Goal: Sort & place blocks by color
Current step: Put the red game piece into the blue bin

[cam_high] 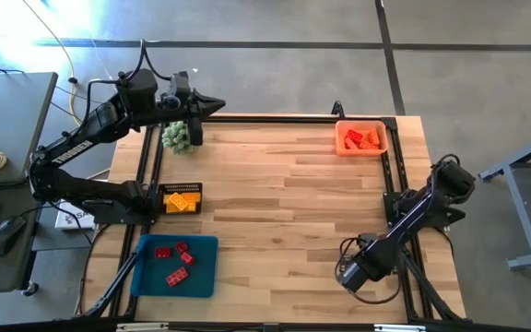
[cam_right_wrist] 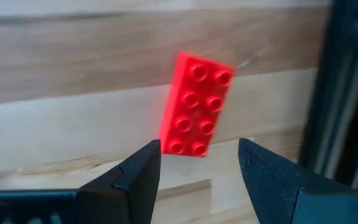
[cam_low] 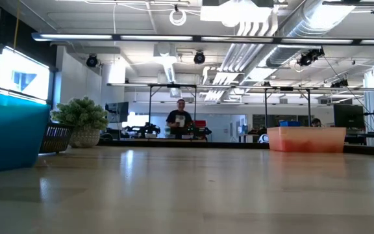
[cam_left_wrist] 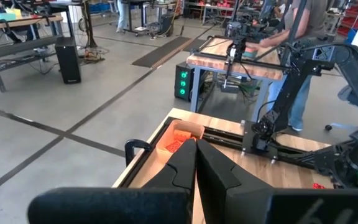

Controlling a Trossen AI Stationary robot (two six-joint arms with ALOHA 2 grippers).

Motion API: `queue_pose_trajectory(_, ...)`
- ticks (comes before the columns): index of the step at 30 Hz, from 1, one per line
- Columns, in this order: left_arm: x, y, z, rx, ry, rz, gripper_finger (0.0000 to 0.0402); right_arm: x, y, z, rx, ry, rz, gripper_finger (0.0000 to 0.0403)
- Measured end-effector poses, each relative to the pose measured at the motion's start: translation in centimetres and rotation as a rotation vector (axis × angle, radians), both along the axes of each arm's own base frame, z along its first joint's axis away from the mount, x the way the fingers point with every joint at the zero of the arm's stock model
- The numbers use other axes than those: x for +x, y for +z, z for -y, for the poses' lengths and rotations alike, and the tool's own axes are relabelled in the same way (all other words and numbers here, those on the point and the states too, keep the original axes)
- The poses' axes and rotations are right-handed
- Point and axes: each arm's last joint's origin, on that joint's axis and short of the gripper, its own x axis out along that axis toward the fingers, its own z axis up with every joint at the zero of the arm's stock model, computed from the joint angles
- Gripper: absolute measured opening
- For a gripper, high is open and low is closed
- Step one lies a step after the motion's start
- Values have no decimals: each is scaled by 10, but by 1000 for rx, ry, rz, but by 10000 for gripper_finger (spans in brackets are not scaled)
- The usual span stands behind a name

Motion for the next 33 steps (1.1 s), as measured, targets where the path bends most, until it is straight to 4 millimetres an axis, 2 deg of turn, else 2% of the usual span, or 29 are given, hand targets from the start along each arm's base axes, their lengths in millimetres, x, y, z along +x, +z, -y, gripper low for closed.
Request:
queue_pose_trajectory(9, 0, 2, 0, 11, 1, 16, 0, -8, -23, 6, 26, -1, -2, 202)
queue_pose_trajectory(17, 3, 2, -2, 18, 3, 25, 0, -10, -46, 8, 127, -2, 90, 198)
queue_pose_trajectory(20, 6, 0, -4, 11, 3, 17, 0, -7, -46, 9, 129, -5, 89, 175)
queue_pose_trajectory(24, 13, -5, -9, -23, 8, 6, 0, -2, -43, 8, 145, -9, 98, 113)
queue_pose_trajectory(28, 21, -12, -15, -46, 6, -20, 0, 8, -38, 8, 147, -16, 146, 111)
queue_pose_trajectory(33, 30, -18, -20, -65, 5, -44, 1, 24, -30, 13, 61, -21, 284, 111)
